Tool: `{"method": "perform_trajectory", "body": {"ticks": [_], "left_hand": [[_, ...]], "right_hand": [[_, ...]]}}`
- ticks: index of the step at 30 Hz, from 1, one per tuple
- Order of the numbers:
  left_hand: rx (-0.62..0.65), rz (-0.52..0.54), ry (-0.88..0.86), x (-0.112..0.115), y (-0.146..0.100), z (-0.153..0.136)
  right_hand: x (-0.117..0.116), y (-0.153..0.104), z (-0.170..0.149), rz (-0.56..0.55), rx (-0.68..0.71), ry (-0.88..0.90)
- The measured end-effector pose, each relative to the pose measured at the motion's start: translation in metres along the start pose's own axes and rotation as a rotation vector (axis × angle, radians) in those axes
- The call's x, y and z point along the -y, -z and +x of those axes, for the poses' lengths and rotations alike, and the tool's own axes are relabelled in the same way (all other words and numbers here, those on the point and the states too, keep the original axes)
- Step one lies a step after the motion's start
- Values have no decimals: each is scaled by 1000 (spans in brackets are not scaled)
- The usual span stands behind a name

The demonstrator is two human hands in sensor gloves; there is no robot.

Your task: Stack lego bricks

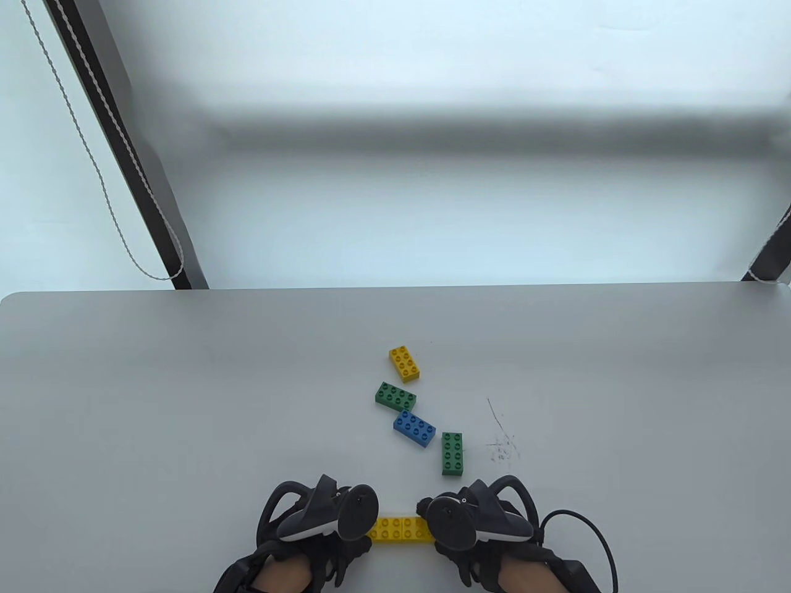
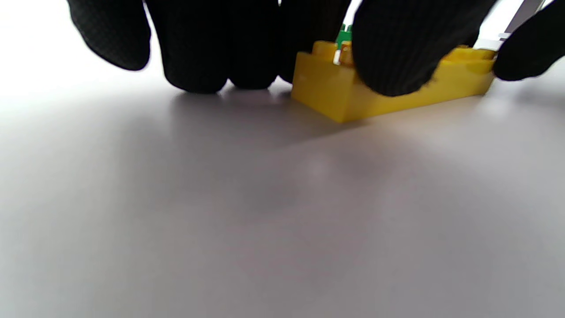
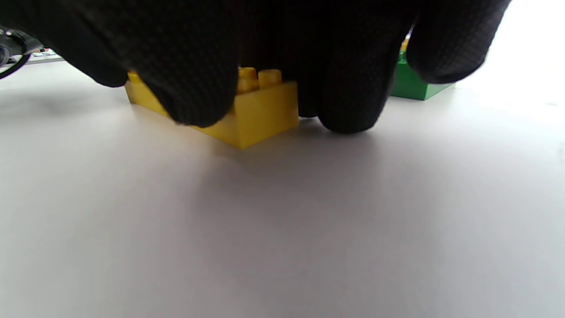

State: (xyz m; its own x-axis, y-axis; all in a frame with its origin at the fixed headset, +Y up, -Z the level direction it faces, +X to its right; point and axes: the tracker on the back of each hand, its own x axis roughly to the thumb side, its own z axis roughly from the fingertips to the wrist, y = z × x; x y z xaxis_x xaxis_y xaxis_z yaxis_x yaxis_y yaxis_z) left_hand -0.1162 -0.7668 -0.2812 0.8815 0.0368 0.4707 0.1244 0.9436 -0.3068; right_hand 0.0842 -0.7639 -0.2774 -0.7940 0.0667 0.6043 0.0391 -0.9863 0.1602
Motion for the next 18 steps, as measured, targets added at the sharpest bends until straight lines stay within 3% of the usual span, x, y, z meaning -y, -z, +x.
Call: {"method": "perform_trajectory", "body": {"ticks": [18], "left_hand": [[-5, -8, -6, 0, 0, 0]], "right_hand": [[7, -1, -2, -27, -31, 24]]}}
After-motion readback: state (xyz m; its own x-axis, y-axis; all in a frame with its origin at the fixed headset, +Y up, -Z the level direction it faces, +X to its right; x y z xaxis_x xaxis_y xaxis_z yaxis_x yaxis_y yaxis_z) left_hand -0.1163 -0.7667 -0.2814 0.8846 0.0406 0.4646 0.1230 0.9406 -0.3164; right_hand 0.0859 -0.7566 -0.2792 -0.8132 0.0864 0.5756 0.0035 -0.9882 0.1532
